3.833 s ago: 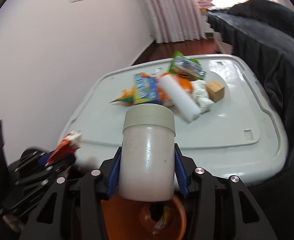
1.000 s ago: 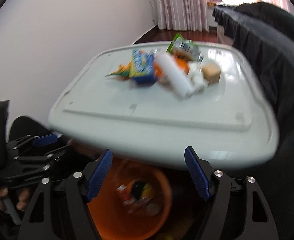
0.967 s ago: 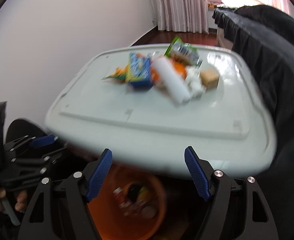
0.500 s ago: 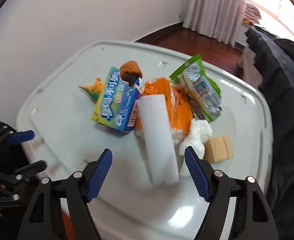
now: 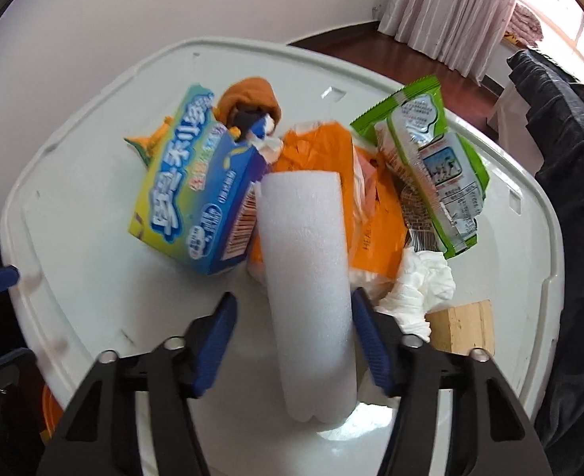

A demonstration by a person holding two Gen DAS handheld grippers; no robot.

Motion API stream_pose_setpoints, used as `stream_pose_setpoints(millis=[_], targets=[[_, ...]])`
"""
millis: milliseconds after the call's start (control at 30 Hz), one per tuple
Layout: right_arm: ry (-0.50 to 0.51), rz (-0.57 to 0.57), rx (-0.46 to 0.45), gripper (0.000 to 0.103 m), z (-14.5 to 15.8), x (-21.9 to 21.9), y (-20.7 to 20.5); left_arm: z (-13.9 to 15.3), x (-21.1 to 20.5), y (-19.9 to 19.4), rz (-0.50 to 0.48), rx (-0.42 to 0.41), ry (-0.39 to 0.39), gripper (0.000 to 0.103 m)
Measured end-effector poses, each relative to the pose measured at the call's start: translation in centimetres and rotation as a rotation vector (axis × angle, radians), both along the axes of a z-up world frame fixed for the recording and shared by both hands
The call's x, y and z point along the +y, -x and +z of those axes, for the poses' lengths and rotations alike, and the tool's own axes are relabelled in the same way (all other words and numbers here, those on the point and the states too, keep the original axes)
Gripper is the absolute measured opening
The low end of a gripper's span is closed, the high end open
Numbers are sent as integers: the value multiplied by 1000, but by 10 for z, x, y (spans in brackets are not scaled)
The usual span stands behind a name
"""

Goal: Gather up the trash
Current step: 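Grasp the foam tube with the right tool while the left tool grasps the snack box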

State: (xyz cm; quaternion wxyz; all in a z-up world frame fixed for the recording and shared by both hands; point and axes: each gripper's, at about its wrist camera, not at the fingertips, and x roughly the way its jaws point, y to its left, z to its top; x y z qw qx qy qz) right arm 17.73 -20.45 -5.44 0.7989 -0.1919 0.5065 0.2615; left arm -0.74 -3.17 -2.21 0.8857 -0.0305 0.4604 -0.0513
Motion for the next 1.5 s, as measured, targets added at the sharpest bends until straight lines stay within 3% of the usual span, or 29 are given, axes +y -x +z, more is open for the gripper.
stream_pose_setpoints(millis=[33,167,300,367,500,700,1000,1367,1433,1467,1500], targets=[[-12,-6,15,35,-1,-1,-2,0,0,0,2,0,1,70],[-38,-17,43,25,-1,-5,0,-3,2,-3,11,11,14,70],[-72,-47,35,23,10,-14,14,-6,4,-5,14,13,33,70],[-119,-117,10,23,26,-28,25,-6,4,-5,9,4,52,70],[-350,-299,-18,23,55,-72,64,0,-6,-10,-37,-12,88,70],[-502,-486,0,23,52,-119,98,14,-40,-35,-102,-95,46,70],[-534,-511,-22,24,59,-135,99,-2,-58,-107,-32,-32,55,70],[-521,-507,-9,25,54,-130,96,-20,-55,-142,-21,-31,37,69],[-510,-501,-6,25,53,-126,94,-22,-57,-143,-28,-39,37,65],[-503,-498,-6,25,52,-124,94,-23,-57,-142,-32,-43,33,56],[-499,-496,-6,25,52,-123,94,-25,-59,-143,-38,-42,22,55]])
